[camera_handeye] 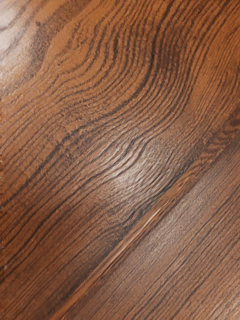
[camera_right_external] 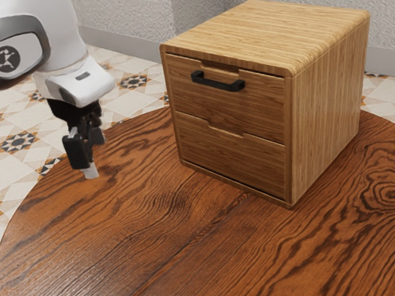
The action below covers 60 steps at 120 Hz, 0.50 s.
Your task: Pull the drawer handle with one arm to open the drawer
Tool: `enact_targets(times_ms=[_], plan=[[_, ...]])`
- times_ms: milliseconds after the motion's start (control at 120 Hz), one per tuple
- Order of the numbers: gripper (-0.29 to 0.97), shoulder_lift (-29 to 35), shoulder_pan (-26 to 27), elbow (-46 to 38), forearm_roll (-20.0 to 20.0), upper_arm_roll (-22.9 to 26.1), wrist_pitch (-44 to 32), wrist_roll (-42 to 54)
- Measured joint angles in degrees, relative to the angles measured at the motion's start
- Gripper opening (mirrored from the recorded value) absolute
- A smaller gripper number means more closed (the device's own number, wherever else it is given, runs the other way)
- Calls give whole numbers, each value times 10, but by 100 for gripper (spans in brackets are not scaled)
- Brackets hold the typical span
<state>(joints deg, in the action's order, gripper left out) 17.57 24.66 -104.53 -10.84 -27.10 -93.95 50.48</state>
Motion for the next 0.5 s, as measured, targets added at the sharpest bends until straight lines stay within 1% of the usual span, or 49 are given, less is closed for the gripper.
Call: enact_targets(times_ms=[50,133,233,308,383,450,500], plan=[[68,-1,5,-1,14,-3,-9,38],[68,-2,7,4,39,17,-33,90],[68,1,16,6,56,35,-67,138],[68,-1,32,17,62,36,-99,168],[68,-7,34,26,63,33,-142,193],[68,-22,33,42,61,30,-179,214],[68,-46,31,52,61,28,-208,227]])
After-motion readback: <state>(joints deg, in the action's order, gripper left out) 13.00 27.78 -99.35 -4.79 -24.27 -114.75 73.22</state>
